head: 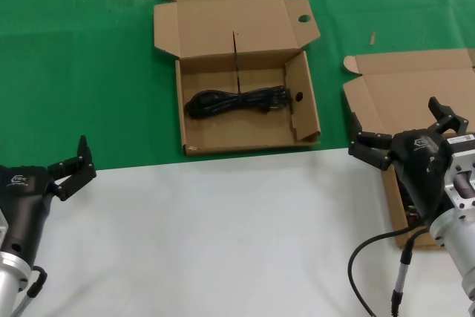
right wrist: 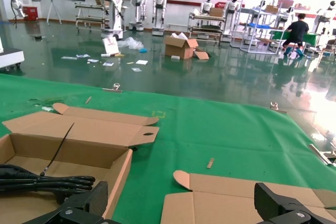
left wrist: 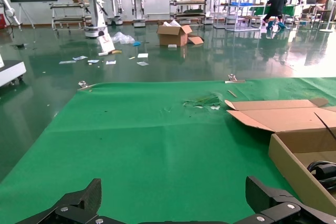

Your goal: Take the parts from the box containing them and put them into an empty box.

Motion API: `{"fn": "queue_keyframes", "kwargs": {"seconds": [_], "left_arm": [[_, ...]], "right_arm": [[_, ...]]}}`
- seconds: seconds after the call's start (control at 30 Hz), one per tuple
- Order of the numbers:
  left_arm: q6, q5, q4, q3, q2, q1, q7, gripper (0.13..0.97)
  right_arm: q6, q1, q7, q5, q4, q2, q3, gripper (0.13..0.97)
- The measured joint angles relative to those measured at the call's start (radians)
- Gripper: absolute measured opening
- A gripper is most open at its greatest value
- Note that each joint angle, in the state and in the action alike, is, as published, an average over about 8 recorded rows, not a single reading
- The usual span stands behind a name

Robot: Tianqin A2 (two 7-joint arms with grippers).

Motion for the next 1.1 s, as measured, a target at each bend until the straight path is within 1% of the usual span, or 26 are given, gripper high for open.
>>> {"fn": "queue_keyframes", "kwargs": {"seconds": [1.1], "left_arm": [[0.000, 0.000, 0.000, 0.000, 0.000, 0.000, 0.000, 0.966]], "right_arm": [[0.000, 0.000, 0.000, 0.000, 0.000, 0.000, 0.000, 0.966]]}}
